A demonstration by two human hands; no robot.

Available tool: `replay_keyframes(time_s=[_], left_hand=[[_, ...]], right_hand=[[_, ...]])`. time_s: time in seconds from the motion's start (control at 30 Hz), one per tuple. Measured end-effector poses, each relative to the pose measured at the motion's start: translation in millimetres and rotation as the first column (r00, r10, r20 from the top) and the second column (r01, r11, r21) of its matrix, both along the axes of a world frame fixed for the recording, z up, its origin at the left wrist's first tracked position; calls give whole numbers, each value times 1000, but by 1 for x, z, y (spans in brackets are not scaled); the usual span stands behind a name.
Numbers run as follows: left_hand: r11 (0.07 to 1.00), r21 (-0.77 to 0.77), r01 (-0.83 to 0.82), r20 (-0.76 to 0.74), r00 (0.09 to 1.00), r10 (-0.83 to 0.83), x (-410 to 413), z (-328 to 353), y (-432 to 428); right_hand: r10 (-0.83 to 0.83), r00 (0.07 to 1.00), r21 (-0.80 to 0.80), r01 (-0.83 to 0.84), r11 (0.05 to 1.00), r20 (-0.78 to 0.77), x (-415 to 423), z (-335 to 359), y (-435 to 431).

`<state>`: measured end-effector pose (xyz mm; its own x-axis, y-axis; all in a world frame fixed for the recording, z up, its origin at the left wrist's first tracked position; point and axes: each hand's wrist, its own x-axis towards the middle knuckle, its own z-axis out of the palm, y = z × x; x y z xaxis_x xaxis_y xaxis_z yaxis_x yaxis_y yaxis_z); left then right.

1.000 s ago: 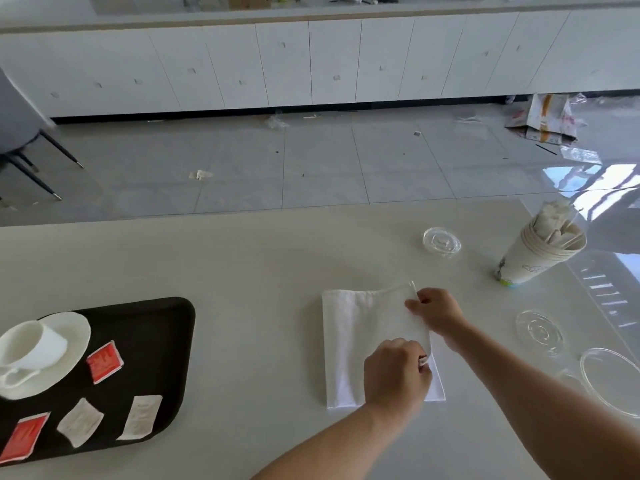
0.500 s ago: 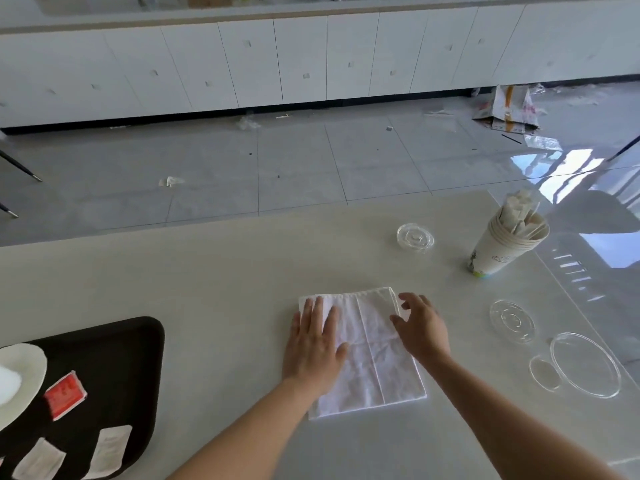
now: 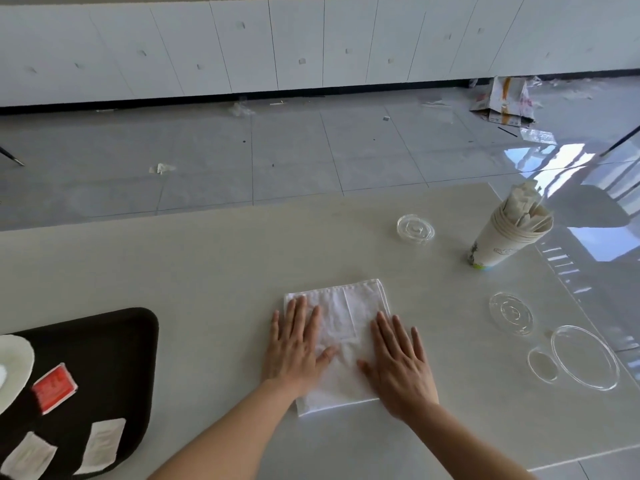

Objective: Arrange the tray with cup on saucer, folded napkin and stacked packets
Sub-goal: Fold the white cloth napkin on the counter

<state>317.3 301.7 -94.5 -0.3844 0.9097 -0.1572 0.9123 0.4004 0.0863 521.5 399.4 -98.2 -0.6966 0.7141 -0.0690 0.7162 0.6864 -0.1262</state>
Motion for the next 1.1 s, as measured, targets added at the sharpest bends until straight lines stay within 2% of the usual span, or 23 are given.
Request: replay_keyframes(time_s=[0.37, 0.6, 0.67, 0.77, 0.93, 1.0, 1.1], left_hand=[[988, -27, -154, -25, 988, 153, -66, 2, -96], [990, -100, -100, 29, 994, 104, -91, 13, -108], [995, -50, -84, 43, 995, 87, -79, 16, -114], [999, 24, 24, 37, 999, -25, -55, 11, -145], [997, -75, 17, 5, 1000, -17, -47, 18, -158], [997, -71, 26, 43, 999, -23, -45, 22, -160], [995, 90, 50, 150, 987, -63, -43, 28, -177]], right_hand=[[193, 981, -50, -193, 980, -4, -78, 14, -67], [187, 981, -75, -182, 980, 59, -87, 7, -89], [182, 982, -80, -177, 981, 56, -85, 9, -89], [192, 980, -78, -188, 979, 52, -77, 10, -89], [208, 976, -82, -203, 976, 64, -74, 10, -90], [231, 971, -86, -226, 970, 63, -72, 12, -89], [285, 959, -84, -284, 955, -1, -62, 16, -89]])
